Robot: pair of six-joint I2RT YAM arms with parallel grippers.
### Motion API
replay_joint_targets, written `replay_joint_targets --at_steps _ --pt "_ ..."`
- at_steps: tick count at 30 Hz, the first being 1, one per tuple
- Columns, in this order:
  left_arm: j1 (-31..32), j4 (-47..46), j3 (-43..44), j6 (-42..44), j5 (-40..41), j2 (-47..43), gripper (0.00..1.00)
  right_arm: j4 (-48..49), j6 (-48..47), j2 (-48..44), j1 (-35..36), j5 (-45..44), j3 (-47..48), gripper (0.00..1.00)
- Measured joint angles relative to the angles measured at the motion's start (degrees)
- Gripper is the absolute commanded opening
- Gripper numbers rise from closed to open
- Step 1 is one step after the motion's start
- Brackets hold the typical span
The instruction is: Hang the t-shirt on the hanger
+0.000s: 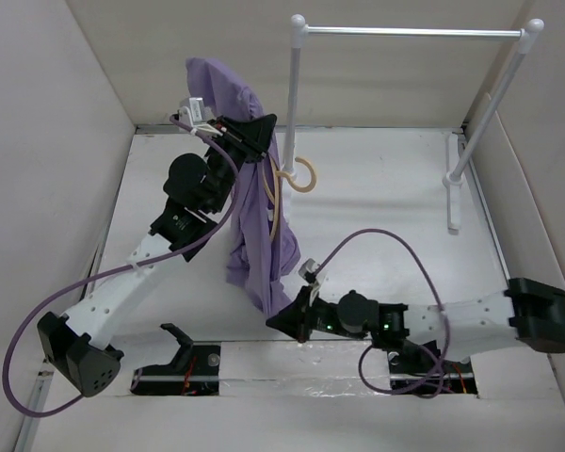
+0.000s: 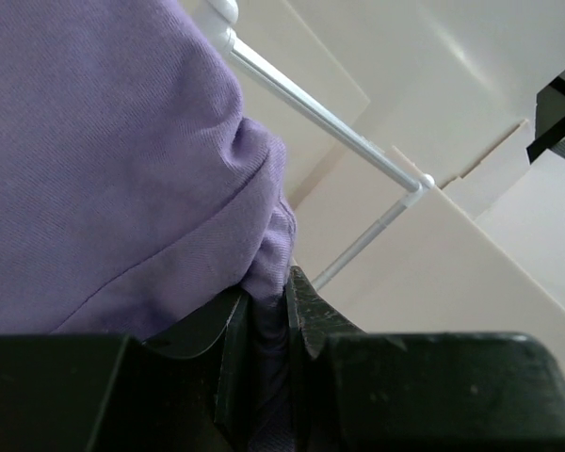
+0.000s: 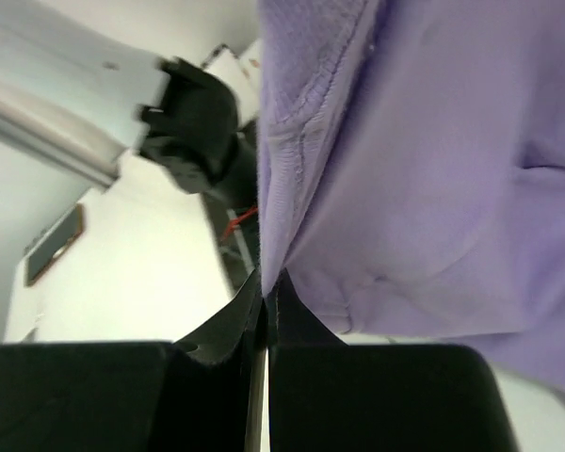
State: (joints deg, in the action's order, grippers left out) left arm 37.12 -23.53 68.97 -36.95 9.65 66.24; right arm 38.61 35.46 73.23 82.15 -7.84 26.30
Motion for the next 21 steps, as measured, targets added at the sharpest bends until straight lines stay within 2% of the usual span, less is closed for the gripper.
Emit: replay_joint_targets --at_steps 7,11,15,17,18,21 --pt "-0.3 -10.2 -8.9 -0.2 1.4 -4.1 0.00 -25.8 -0.1 -25.8 2.7 -3.8 3.2 0.00" --pt "-0.5 -13.6 -13.2 -2.6 0.2 -7.4 0.00 -37.7 -0.1 -29.7 3.1 -8.0 7.6 0.00" --pt "-0.6 -14.0 -14.4 -5.4 -2.1 -9.1 0.00 -44.2 -1.4 -27.6 2.5 -12.3 12.7 0.00" --pt "-0.6 -13.8 -14.7 -6.9 -3.5 -9.5 0.00 -45.6 -2.4 -24.8 1.3 -13.0 15.2 0.12" --pt "-0.6 -13.4 -15.1 -7.6 -4.1 -9.9 0.00 -46.1 -2.8 -23.2 0.7 -13.5 16.3 0.25" --pt "-0.6 -11.7 -16.8 -9.7 -6.1 -11.4 0.00 -47.3 -5.1 -18.9 -0.9 -14.7 18.4 0.42"
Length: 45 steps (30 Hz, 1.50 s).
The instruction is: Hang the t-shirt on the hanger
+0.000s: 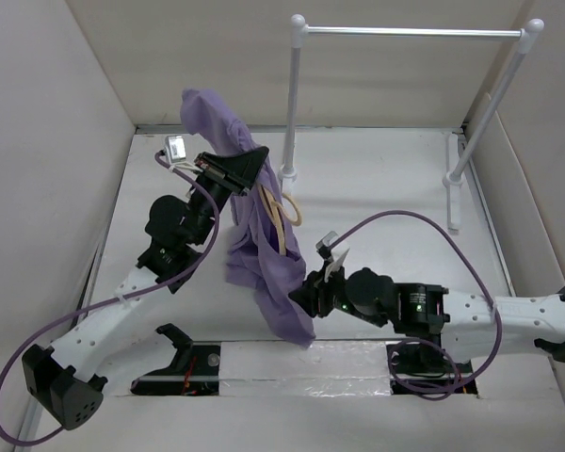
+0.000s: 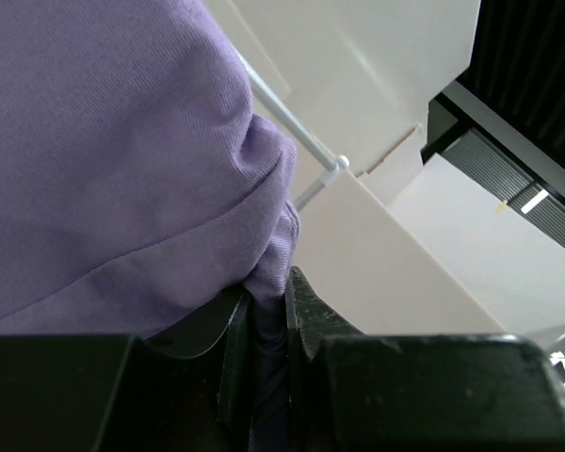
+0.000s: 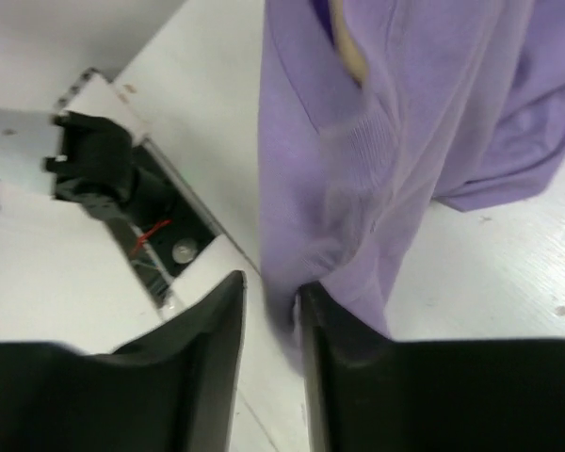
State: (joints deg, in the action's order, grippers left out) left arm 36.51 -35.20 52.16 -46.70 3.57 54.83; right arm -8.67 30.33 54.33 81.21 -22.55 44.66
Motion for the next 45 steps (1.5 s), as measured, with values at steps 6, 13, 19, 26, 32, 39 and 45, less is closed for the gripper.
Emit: replay_joint_targets --at_steps 6,13,19,26,32,39,45 --pt "0.0 3.8 -6.9 -4.0 -3.5 -6.2 0.00 1.2 -6.7 2.4 -5.9 1.0 1.3 0.42" --pt "0.0 7.7 -15.1 -7.1 -3.9 -12.7 0.00 2.9 -11.2 6.6 -12.0 5.1 5.6 0.57" --pt "-0.6 7.0 -19.2 -9.2 -4.0 -13.2 0.00 3.8 -12.6 5.7 -11.6 10.8 5.8 0.16" --pt "-0.6 5.6 -19.8 -10.5 -3.9 -11.6 0.00 11.8 -13.0 5.8 -9.7 11.4 3.2 0.59" --pt "-0.6 4.0 -19.8 -11.8 -3.9 -11.5 0.00 21.0 -13.0 8.5 -9.3 11.1 -2.6 0.55" --pt "-0.6 3.4 -19.8 -13.5 -3.9 -11.5 0.00 27.2 -13.2 11.9 -6.1 4.7 -3.8 0.30" --pt "-0.6 3.8 -19.8 -13.8 -3.8 -11.9 0.00 28.8 -12.8 13.4 -3.7 -4.0 -3.9 0.00"
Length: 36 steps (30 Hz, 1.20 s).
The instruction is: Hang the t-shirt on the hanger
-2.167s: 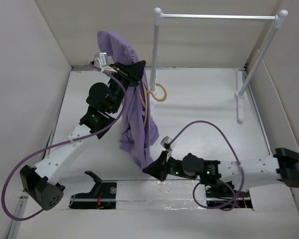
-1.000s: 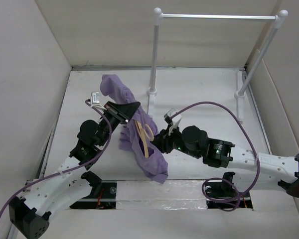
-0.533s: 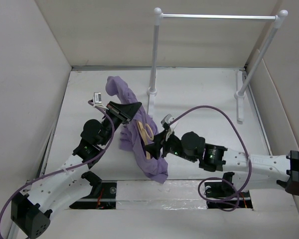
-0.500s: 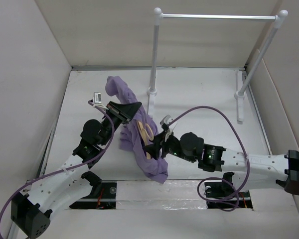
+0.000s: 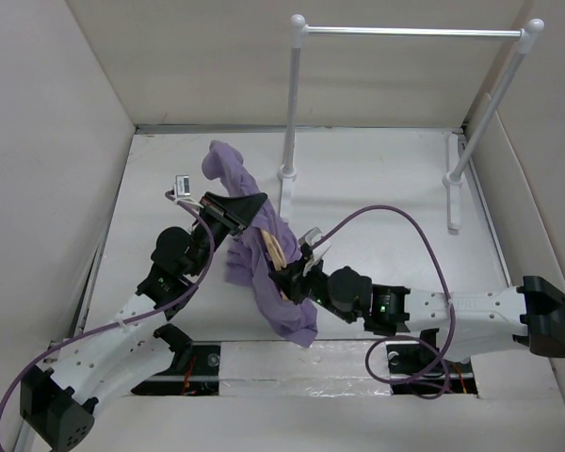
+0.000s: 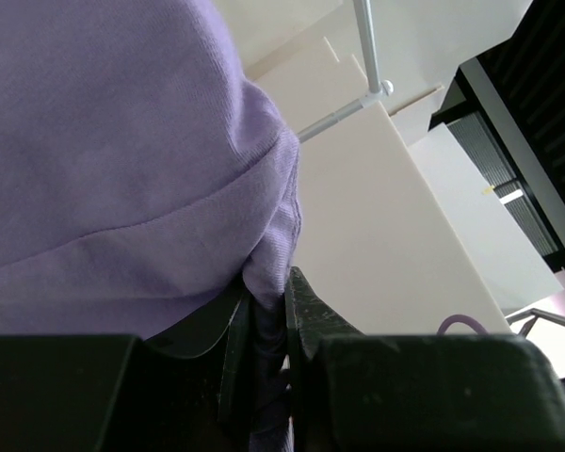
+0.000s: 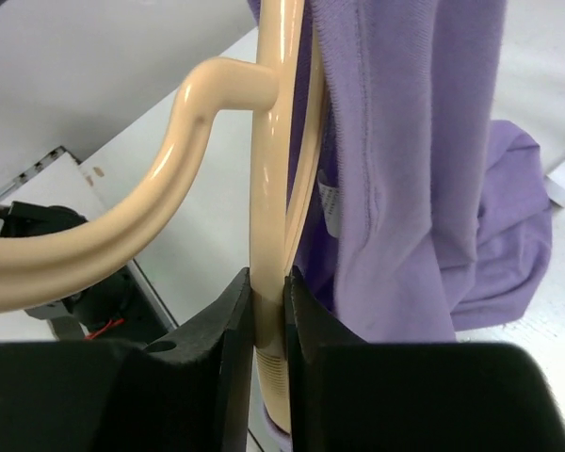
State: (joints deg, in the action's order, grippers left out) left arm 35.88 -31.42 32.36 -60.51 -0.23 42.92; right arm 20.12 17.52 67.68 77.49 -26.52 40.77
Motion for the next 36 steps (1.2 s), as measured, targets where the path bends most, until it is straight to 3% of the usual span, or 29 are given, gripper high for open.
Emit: replay_joint_targets --at_steps 4,14,17,19,25,30,33,36 --pt "0.0 2.4 0.0 0.8 0.8 -1.0 0.00 -2.1 -0.3 -1.1 0.7 -2.3 0.0 0.00" --pt "0.0 9.2 6.2 7.0 6.1 -1.8 0.42 -13.7 -1.1 -9.0 -1.1 -2.2 1.6 0.00" --pt "0.0 9.0 8.0 8.3 7.2 -1.7 0.49 -16.5 -0.8 -9.2 -1.4 -1.7 2.6 0.00" --pt "0.0 9.0 8.3 9.1 7.6 -1.6 0.49 -18.2 -0.7 -9.2 -1.4 -0.9 2.8 0.00" --pt "0.0 11.5 8.4 10.9 10.5 -1.2 0.38 -23.2 -0.2 -10.0 -3.3 1.1 3.0 0.00" --pt "0.0 14.1 8.5 13.9 14.3 -1.7 0.18 -26.8 -0.2 -12.6 -8.1 4.4 3.9 0.00" --pt "0.0 15.1 8.5 16.7 13.3 -0.5 0.21 -29.6 -0.4 -13.2 -10.6 6.0 6.3 0.00" --pt "0.0 15.0 8.4 19.6 9.0 2.4 0.38 -32.1 -1.1 -13.5 -13.2 8.1 8.6 0.00"
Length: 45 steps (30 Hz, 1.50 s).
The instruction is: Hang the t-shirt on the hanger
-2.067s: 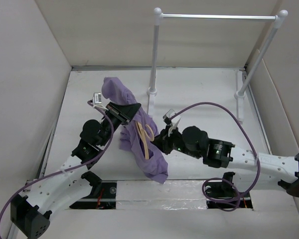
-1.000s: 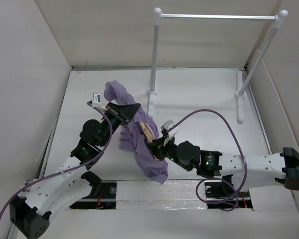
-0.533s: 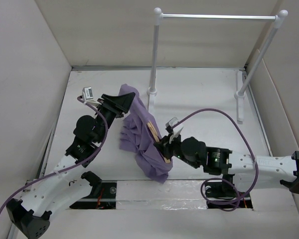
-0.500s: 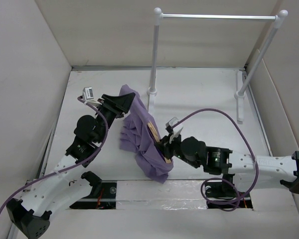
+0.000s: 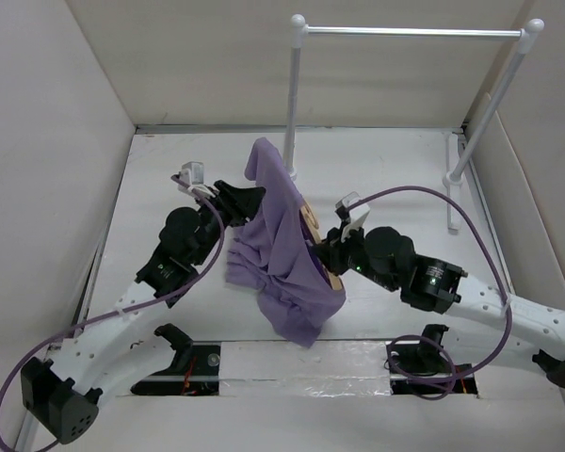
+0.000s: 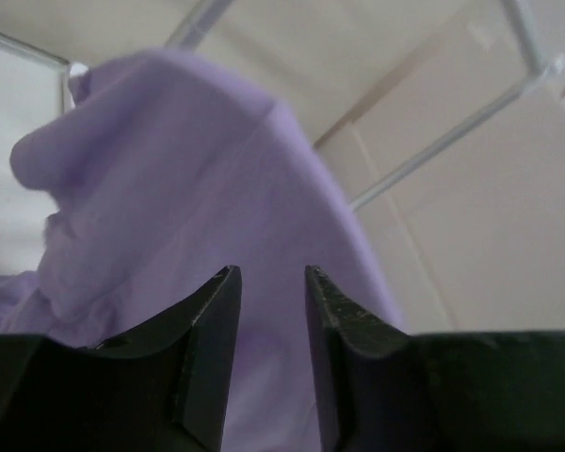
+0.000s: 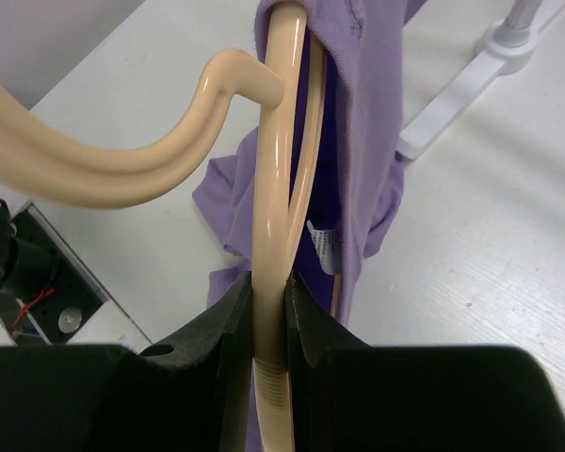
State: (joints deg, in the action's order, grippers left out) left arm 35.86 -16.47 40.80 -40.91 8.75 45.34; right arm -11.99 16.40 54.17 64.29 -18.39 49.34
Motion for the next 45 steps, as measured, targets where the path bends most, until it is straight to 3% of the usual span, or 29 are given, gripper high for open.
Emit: replay_joint_targets --at_steps 7,12,18,24,28,30,33,34,35,38,45 --pt "2.7 0.0 -0.1 5.2 -6.0 7.3 0.56 -6.4 -1.7 0.0 -8.2 6.8 6.8 0.00" --pt "3.0 -2.9 0.0 8.1 -2.7 7.6 0.59 -10.1 -2.3 -0.1 -10.8 10.4 11.3 0.00" --pt "2.7 -8.4 3.1 13.5 -1.6 14.9 0.59 -13.2 -2.8 -0.1 -11.8 12.9 13.5 0.00" --pt "2.6 -11.7 5.2 16.3 -2.3 17.9 0.31 -15.4 -2.8 -0.1 -12.2 14.4 13.6 0.00" --pt "2.6 -13.2 6.0 17.0 -2.7 17.9 0.04 -16.1 -2.7 -0.1 -12.3 14.4 13.7 0.00" --pt "2.6 -14.1 6.2 17.2 -2.8 17.9 0.00 -16.4 -2.7 -0.1 -12.6 14.4 13.9 0.00" --pt "2.6 -14.6 6.2 17.3 -3.1 17.9 0.00 -16.5 -2.7 -0.1 -12.9 14.4 14.0 0.00" --pt "2.6 -14.6 6.2 17.3 -3.5 17.9 0.06 -16.6 -2.7 -0.1 -12.9 14.4 14.0 0.00" --pt "2.6 -14.6 6.2 17.4 -4.1 17.9 0.22 -16.7 -2.7 -0.1 -12.9 14.4 14.0 0.00" --pt "2.6 -14.6 6.2 17.6 -6.0 17.9 0.37 -17.1 -2.7 -0.1 -12.9 14.4 14.1 0.00" --pt "2.6 -13.3 8.1 18.8 -10.1 20.1 0.38 -18.3 -2.7 0.0 -13.4 16.0 16.3 0.00"
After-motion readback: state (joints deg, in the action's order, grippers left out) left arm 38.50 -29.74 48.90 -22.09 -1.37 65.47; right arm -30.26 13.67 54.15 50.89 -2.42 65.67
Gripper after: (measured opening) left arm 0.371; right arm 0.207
